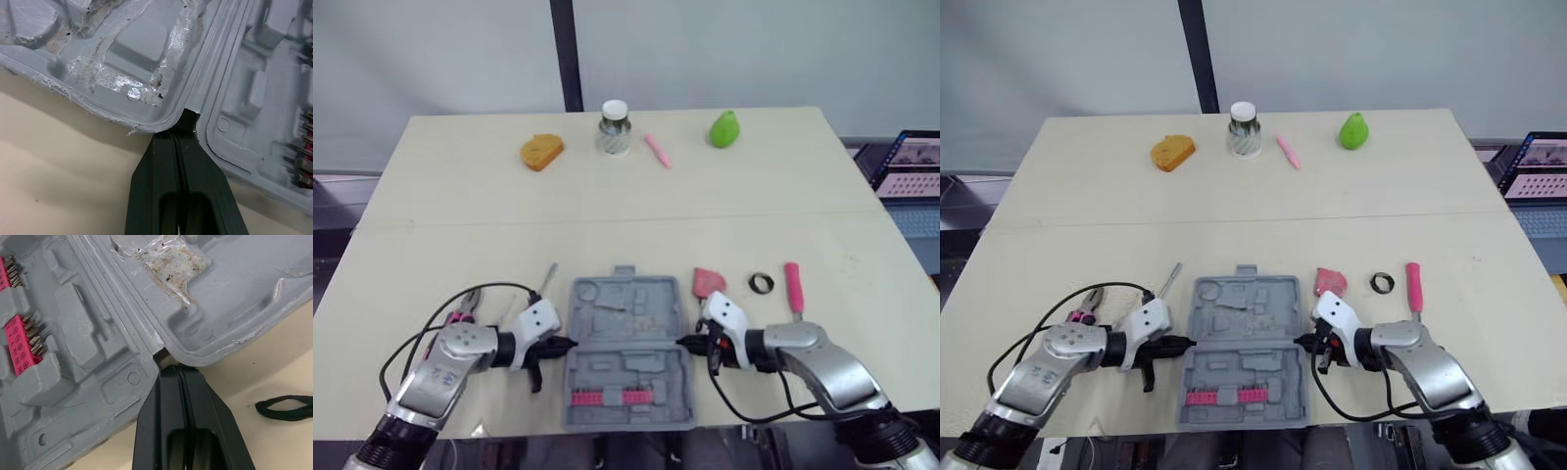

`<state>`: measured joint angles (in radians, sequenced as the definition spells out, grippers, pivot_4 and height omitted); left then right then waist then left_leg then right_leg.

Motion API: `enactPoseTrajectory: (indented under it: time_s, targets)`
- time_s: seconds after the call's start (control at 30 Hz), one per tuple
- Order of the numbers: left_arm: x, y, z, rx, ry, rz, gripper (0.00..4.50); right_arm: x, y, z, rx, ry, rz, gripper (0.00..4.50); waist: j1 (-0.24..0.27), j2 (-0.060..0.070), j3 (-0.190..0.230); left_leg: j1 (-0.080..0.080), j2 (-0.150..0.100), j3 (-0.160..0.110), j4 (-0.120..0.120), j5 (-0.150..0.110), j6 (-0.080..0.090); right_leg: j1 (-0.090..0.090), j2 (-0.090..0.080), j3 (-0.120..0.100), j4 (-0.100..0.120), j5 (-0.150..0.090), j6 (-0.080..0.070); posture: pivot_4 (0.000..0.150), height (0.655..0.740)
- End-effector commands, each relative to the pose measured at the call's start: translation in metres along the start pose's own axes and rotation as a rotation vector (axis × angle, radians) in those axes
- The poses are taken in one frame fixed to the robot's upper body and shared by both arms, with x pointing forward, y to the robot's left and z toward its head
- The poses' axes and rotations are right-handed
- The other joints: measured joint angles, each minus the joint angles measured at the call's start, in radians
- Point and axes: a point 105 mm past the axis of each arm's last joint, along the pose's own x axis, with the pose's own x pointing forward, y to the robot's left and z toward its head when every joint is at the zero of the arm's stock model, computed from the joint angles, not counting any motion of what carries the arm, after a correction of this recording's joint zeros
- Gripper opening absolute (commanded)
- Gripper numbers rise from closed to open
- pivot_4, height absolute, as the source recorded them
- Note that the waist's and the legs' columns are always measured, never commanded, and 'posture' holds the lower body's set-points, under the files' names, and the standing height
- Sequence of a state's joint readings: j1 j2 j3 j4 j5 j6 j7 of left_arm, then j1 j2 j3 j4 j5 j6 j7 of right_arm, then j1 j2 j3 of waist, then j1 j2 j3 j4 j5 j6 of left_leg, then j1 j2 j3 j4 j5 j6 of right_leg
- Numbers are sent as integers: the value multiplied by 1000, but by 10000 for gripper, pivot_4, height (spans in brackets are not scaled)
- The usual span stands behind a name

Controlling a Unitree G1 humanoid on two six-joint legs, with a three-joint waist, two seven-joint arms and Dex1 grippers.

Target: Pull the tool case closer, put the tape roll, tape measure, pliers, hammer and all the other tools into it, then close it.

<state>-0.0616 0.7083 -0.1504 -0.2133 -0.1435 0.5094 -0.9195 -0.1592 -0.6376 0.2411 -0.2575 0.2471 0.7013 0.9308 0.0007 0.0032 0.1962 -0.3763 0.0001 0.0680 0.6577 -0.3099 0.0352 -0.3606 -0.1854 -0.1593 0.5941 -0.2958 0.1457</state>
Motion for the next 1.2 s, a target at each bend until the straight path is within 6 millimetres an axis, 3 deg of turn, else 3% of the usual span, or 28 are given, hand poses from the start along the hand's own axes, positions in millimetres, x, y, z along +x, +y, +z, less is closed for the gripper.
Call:
enactPoseTrajectory:
  time_s: [0.03,1.2]
  targets:
    - [2,-11,-4,-10,18,-44,360,0,13,6,-25,-18,63,0,0,0,0,0,0,0,0,0,0,0,0,0,0,0,0,1500,7400]
    - [-6,-35,-17,-27,106,-124,360,-2,35,-1,-16,25,173,0,1,0,0,0,1,0,0,-1,0,0,0,0,-1,0,0,1500,7400]
